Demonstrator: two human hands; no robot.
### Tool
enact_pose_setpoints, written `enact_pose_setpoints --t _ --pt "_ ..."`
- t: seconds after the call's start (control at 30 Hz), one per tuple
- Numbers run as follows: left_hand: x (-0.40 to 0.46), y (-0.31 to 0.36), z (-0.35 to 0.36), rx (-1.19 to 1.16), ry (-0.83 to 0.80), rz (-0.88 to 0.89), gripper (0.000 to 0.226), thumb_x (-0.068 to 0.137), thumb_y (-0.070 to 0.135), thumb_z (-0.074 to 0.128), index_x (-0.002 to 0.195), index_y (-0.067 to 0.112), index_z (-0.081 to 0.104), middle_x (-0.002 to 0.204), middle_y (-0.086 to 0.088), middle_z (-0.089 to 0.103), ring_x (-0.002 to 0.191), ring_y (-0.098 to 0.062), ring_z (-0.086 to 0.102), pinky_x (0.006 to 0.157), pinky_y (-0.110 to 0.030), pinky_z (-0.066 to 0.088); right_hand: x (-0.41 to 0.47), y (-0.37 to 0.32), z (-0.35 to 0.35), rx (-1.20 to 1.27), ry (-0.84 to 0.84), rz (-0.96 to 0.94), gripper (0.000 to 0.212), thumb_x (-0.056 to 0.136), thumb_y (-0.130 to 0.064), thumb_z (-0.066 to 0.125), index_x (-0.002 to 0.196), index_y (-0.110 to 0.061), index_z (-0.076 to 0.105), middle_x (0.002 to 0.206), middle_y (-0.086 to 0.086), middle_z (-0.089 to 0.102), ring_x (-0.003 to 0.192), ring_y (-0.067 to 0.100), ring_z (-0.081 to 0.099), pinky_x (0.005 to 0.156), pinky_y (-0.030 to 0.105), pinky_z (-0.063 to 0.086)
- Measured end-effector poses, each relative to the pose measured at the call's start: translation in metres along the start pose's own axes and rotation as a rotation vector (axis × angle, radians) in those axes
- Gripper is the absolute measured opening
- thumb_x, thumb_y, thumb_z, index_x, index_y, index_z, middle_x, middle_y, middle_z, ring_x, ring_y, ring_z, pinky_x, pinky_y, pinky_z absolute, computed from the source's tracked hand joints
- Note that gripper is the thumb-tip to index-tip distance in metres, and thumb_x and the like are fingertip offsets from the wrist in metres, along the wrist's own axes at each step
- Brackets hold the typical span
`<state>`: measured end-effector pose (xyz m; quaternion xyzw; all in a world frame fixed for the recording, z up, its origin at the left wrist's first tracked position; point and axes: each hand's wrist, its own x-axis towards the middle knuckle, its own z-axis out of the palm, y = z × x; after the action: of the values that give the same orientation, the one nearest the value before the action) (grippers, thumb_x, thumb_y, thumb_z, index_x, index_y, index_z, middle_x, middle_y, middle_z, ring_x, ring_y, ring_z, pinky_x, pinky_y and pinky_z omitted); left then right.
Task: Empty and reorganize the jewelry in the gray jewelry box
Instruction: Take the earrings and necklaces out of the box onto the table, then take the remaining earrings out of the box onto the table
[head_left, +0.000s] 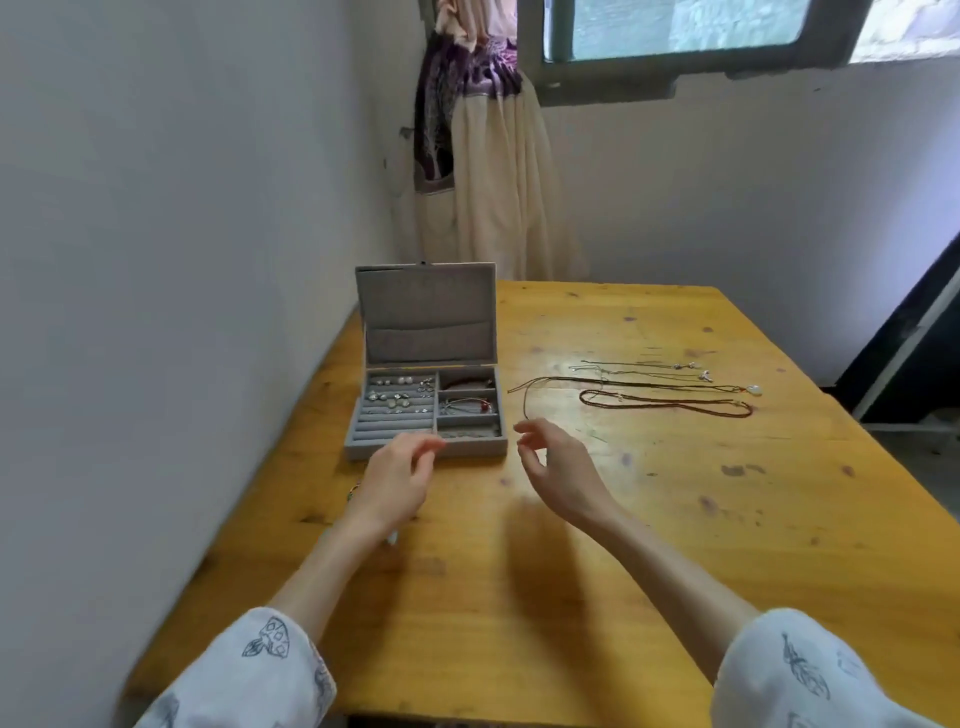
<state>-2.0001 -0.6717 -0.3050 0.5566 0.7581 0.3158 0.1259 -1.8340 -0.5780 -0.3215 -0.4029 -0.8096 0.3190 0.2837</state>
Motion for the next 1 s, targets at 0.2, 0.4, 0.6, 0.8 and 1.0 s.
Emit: enact_pose_setpoints --t 0.2,0.4,0.6,0.8,1.0 --pt "0.027 -0.052 -0.037 0.015 0.003 -0.116 0.027 0.095 0.014 0.045 0.118 0.017 0.058 0.122 -0.001 0.055 0.102 -0.005 0.047 0.088 -0.015 0.036 0.037 -0.026 0.048 -0.041 -0.11 -0.072 0.028 0.095 -0.014 0.046 0.122 -0.012 0.055 0.118 0.004 0.061 0.104 0.015 0.056 0.087 0.018 0.042" --pt "0.091 -0.095 -0.031 0.092 0.118 -0.132 0.028 0.094 0.022 0.048 0.119 0.021 0.058 0.12 -0.004 0.045 0.116 -0.014 0.041 0.088 -0.018 0.03 0.109 -0.03 0.087 -0.12 -0.038 -0.17 0.028 0.094 -0.016 0.047 0.12 -0.015 0.059 0.112 0.003 0.062 0.104 0.017 0.054 0.089 0.028 0.045" --pt "0.137 -0.122 -0.014 0.194 0.229 -0.109 0.031 0.094 0.024 0.048 0.123 0.022 0.058 0.11 -0.004 0.045 0.106 -0.018 0.047 0.083 -0.02 0.034 0.169 -0.031 0.13 -0.399 -0.053 -0.319 0.029 0.094 -0.026 0.047 0.12 -0.025 0.06 0.104 0.004 0.055 0.104 0.023 0.044 0.088 0.039 0.033" --pt "0.146 -0.122 -0.011 0.35 0.334 -0.066 0.025 0.09 0.021 0.056 0.112 0.021 0.067 0.101 -0.008 0.052 0.097 -0.025 0.05 0.077 -0.031 0.04 0.19 -0.024 0.149 -0.58 0.056 -0.466 0.016 0.073 -0.021 0.06 0.081 -0.022 0.074 0.072 0.004 0.055 0.072 0.03 0.054 0.062 0.037 0.039" --pt "0.148 -0.121 -0.012 0.361 0.333 -0.062 0.022 0.088 0.025 0.058 0.107 0.022 0.069 0.102 -0.005 0.05 0.1 -0.022 0.048 0.072 -0.026 0.032 0.193 -0.031 0.147 -0.461 0.041 -0.387 0.017 0.079 -0.026 0.061 0.088 -0.021 0.074 0.079 0.004 0.059 0.084 0.029 0.054 0.073 0.038 0.033"
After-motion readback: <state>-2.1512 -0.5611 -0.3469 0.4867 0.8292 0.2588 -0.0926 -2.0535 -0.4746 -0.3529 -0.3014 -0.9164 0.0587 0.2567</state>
